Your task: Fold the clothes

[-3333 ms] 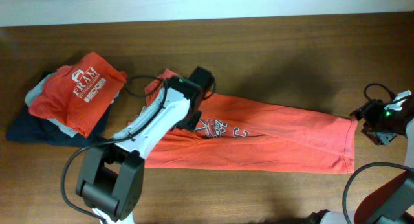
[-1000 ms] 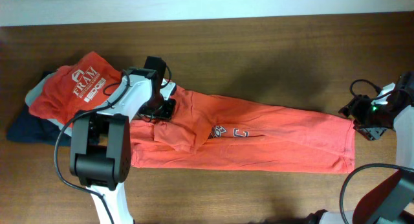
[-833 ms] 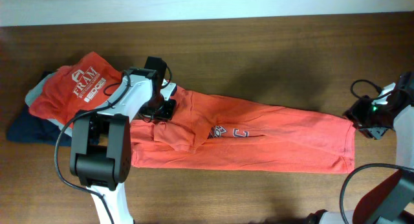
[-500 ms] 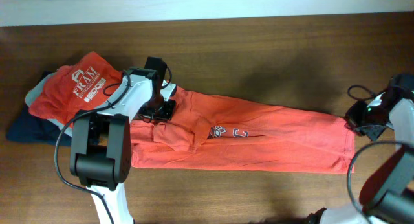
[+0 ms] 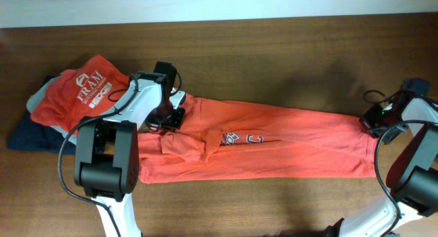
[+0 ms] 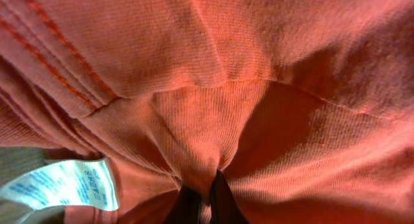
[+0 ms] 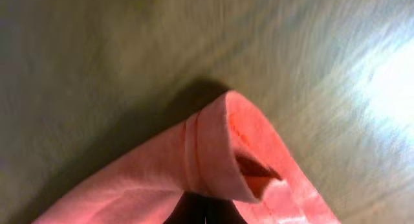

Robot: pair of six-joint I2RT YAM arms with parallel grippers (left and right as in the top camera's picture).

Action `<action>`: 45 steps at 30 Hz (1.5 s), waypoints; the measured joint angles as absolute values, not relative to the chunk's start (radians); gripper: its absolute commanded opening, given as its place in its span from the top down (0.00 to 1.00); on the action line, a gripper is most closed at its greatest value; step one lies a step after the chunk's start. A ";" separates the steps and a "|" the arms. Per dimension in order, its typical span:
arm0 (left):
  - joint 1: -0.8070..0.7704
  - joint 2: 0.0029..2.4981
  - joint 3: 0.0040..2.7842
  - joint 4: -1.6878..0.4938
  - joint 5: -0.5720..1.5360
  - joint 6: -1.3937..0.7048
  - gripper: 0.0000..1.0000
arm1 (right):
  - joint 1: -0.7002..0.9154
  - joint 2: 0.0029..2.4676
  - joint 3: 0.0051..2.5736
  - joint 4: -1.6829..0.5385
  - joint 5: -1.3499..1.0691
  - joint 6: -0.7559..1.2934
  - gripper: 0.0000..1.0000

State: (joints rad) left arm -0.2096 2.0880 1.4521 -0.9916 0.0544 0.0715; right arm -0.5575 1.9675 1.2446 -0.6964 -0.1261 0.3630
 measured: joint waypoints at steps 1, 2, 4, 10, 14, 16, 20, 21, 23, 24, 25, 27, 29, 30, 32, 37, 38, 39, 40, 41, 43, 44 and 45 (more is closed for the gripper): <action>-0.211 2.088 1.452 -0.998 0.048 0.072 0.99 | -0.556 1.968 1.246 -0.670 -0.115 0.366 0.96; -0.212 2.088 1.452 -1.002 0.045 0.072 0.99 | -0.555 1.970 1.246 -0.641 -0.104 0.366 0.96; -0.212 2.088 1.452 -1.002 0.041 0.070 0.99 | -0.555 1.974 1.248 -0.603 -0.091 0.366 0.96; -0.210 2.088 1.452 -1.002 0.041 0.056 0.93 | -0.555 1.994 1.269 -0.552 -0.100 0.328 0.96; -0.200 2.096 1.471 -1.039 0.028 0.047 0.84 | -0.557 2.020 1.318 -0.600 -0.168 0.295 0.88; -0.193 2.108 1.509 -1.093 0.015 0.045 0.81 | -0.561 2.030 1.356 -0.664 -0.212 0.281 0.83; -0.185 2.120 1.639 -1.198 -0.010 0.045 0.69 | -0.589 2.032 1.440 -0.812 -0.268 0.251 0.59; -0.184 2.121 1.684 -1.224 -0.016 0.044 0.65 | -0.602 2.032 1.463 -0.844 -0.277 0.239 0.52; -0.183 2.121 1.772 -1.250 -0.020 0.041 0.61 | -0.627 2.032 1.494 -0.893 -0.287 0.219 0.46; -0.183 2.121 1.819 -1.266 -0.020 0.041 0.59 | -0.643 2.031 1.505 -0.919 -0.292 0.201 0.42; -0.183 2.121 1.860 -1.274 -0.021 0.041 0.57 | -0.654 2.030 1.506 -0.941 -0.294 0.191 0.39; -0.184 2.121 1.938 -1.298 -0.023 0.041 0.53 | -0.680 2.030 1.500 -0.971 -0.297 0.154 0.33; -0.184 2.121 2.004 -1.320 -0.024 0.041 0.51 | -0.696 2.030 1.480 -0.980 -0.297 0.116 0.31; -0.184 2.121 2.030 -1.332 -0.025 0.041 0.50 | -0.699 2.030 1.469 -0.982 -0.298 0.099 0.31; -0.183 2.121 2.072 -1.354 -0.027 0.041 0.49 | -0.701 2.030 1.436 -0.981 -0.299 0.059 0.31; -0.179 2.121 2.119 -1.390 -0.027 0.041 0.48 | -0.699 2.040 1.371 -0.985 -0.342 -0.050 0.31; -0.177 2.121 2.121 -1.395 -0.027 0.041 0.48 | -0.699 2.046 1.370 -0.992 -0.356 -0.068 0.31; -0.173 2.121 2.123 -1.400 -0.027 0.041 0.48 | -0.700 2.046 1.370 -0.997 -0.364 -0.083 0.31; -0.168 2.121 2.123 -1.406 -0.027 0.041 0.48 | -0.700 2.048 1.370 -1.002 -0.373 -0.097 0.32; -0.164 2.121 2.123 -1.411 -0.027 0.041 0.48 | -0.700 2.049 1.370 -1.004 -0.380 -0.107 0.32; -0.154 2.121 2.123 -1.416 -0.027 0.041 0.48 | -0.700 2.051 1.364 -1.004 -0.394 -0.124 0.37; -0.149 2.121 2.123 -1.418 -0.027 0.041 0.48 | -0.700 2.051 1.363 -1.003 -0.399 -0.130 0.38; -0.145 2.121 2.123 -1.420 -0.027 0.041 0.48 | -0.700 2.053 1.362 -1.002 -0.404 -0.136 0.41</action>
